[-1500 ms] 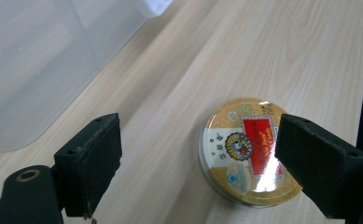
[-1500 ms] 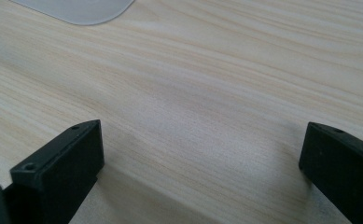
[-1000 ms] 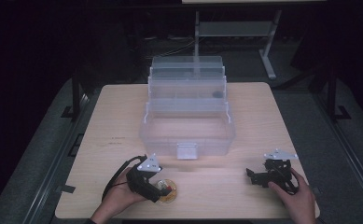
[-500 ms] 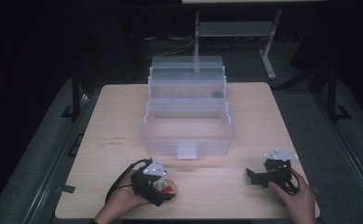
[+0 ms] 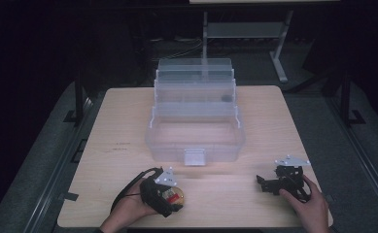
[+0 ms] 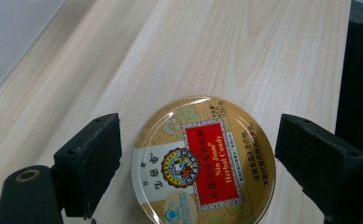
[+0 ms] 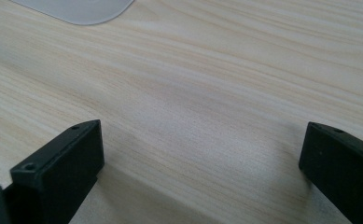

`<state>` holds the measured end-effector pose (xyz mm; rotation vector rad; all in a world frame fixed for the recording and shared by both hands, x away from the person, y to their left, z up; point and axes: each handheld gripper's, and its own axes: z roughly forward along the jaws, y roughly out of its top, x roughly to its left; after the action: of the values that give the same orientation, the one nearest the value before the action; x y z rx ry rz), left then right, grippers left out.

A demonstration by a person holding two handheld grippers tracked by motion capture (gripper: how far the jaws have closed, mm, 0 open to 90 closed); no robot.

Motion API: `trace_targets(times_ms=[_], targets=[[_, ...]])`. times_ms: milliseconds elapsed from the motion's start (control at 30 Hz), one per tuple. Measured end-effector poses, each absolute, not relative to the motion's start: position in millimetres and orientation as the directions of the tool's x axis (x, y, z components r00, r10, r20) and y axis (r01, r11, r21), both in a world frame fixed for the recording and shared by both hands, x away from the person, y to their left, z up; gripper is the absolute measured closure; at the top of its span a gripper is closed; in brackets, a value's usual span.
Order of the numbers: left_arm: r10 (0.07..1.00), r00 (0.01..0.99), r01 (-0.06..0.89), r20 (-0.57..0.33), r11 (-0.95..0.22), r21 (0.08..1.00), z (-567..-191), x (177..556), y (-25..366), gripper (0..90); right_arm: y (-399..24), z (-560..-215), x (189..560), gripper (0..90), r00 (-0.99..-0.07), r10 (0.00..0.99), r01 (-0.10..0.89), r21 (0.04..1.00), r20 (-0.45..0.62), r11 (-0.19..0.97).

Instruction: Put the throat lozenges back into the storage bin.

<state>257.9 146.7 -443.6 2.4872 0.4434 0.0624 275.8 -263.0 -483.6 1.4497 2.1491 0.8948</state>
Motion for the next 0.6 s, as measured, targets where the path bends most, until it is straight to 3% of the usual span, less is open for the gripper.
trace_targets(times_ms=[600], targets=[[0.306, 0.951, 0.288, -0.043, -0.826, 0.485, -451.6, 259.2, 139.1, 13.9, -263.0, -483.6, 275.8, 0.0, -0.384, 0.923, 0.669, 0.697, 0.027, 0.258]])
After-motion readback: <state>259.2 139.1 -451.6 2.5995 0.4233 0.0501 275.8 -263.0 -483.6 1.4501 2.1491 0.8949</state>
